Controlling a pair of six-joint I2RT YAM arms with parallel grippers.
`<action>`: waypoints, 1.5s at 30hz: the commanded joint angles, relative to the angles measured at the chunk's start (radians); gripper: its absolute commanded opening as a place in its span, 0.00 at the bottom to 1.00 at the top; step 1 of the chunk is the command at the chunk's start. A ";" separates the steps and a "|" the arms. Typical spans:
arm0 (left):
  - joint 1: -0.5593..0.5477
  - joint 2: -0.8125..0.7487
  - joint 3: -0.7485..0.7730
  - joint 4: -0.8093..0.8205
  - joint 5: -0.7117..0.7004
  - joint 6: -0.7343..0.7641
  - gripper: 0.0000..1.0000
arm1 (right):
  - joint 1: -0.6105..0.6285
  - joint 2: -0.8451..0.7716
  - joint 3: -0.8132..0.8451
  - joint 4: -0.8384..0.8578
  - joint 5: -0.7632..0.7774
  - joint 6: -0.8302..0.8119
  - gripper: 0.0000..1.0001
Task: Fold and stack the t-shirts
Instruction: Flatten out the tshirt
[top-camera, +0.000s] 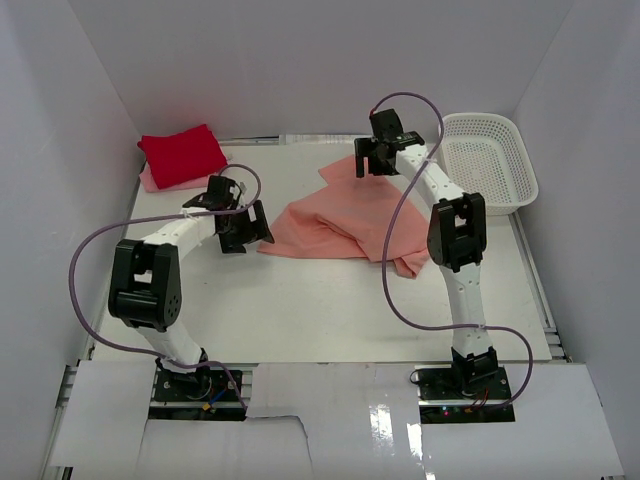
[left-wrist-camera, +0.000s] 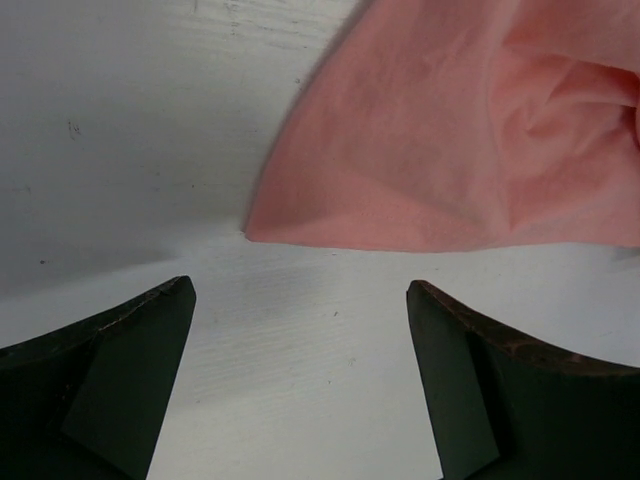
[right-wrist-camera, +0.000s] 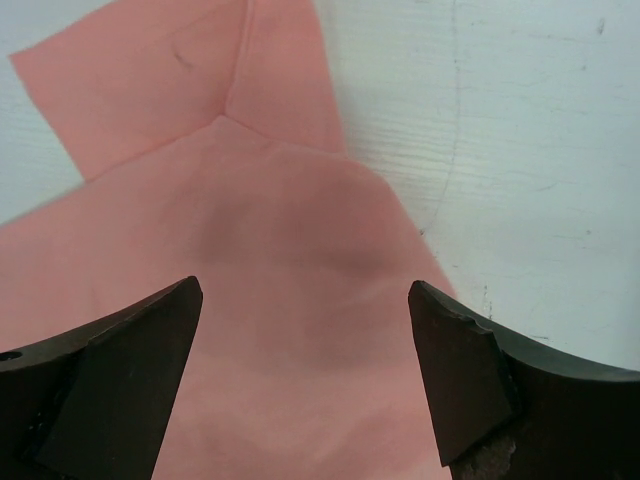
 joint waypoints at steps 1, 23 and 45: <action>-0.033 0.021 0.042 0.008 -0.043 0.006 0.98 | 0.022 0.012 -0.083 0.031 0.005 -0.022 0.90; -0.087 0.265 0.225 -0.095 -0.211 0.048 0.68 | 0.021 -0.062 -0.336 0.147 -0.127 0.003 0.08; -0.141 0.265 0.183 -0.164 -0.099 0.041 0.00 | 0.010 -0.083 -0.339 0.153 -0.154 0.012 0.08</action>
